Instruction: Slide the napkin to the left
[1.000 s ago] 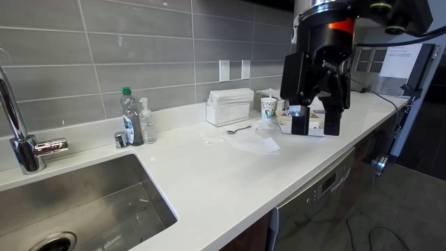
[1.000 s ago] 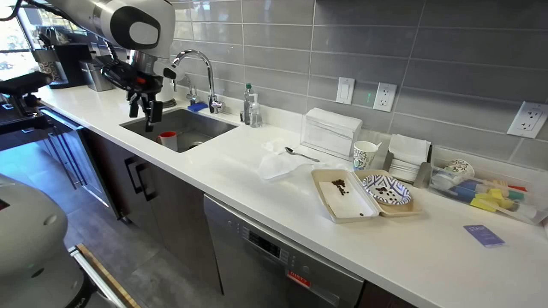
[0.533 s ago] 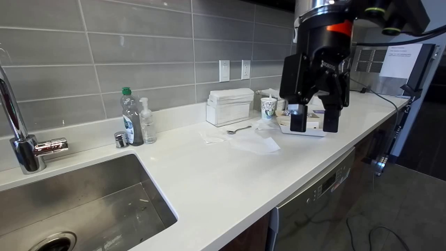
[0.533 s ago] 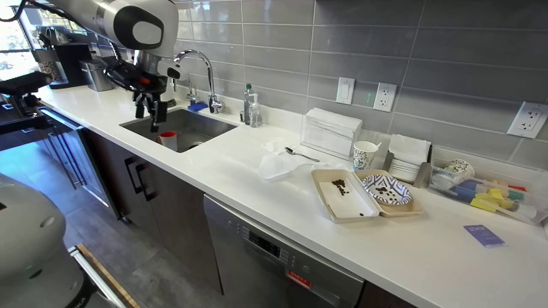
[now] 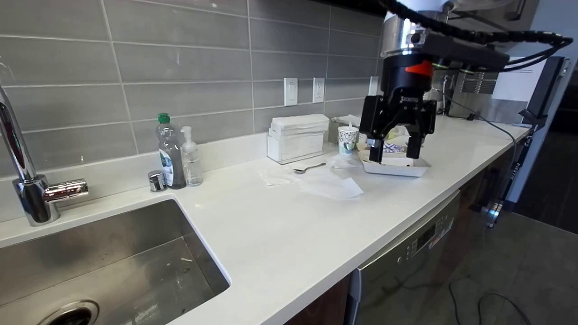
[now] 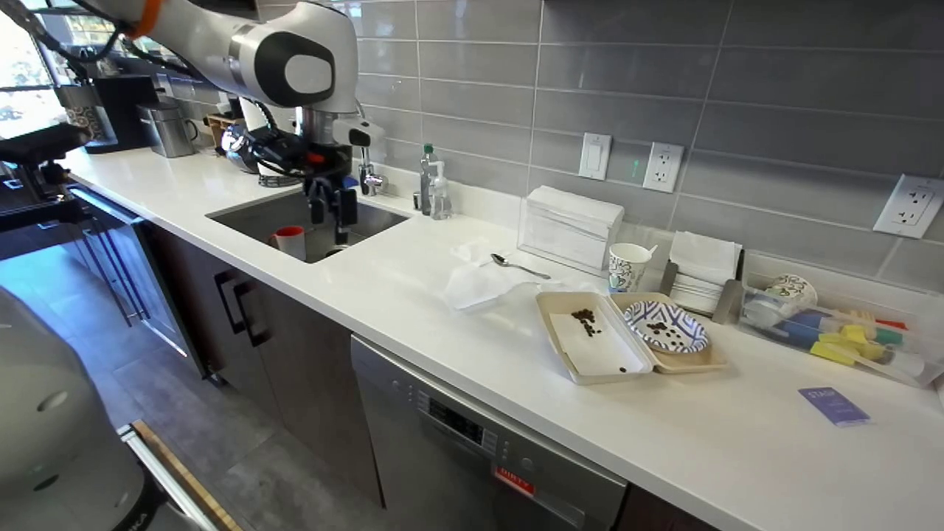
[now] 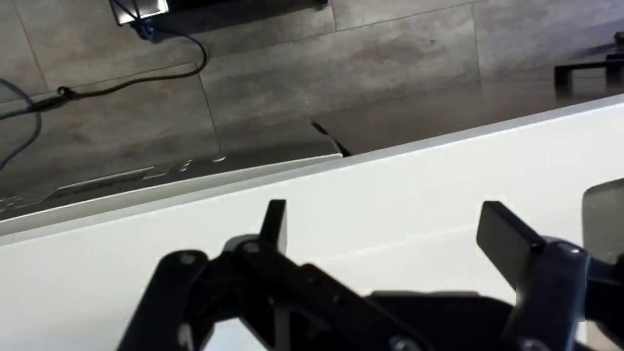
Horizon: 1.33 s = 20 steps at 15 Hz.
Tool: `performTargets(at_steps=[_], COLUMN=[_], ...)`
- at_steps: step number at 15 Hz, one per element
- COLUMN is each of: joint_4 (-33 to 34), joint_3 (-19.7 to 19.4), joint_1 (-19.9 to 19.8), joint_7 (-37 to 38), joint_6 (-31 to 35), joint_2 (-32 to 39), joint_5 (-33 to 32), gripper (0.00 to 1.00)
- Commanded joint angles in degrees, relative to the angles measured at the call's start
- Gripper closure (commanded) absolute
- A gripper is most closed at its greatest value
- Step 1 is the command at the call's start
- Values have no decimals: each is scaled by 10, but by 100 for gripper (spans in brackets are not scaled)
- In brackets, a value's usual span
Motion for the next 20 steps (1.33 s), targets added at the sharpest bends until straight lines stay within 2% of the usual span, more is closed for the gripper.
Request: performTargets(at_steps=[1,3,7,13,17,19,20], joint_4=[13,15,32,69,83,85,84], joint_3=[-10,-20,-37,-65,-82,-89,-97], joint_1=[-23,-33,-36,-33,-30,-29,-26], joint_7=[19,21,36,20,41,37,54], joint_6=[55,94,170,247,297,328,341], joint_2=[59,84,134,206,242,259,263], joint_5=[-70,-104,-131,-116,-138,-126,-149], gripper=[0,0,0,0,0,0,0])
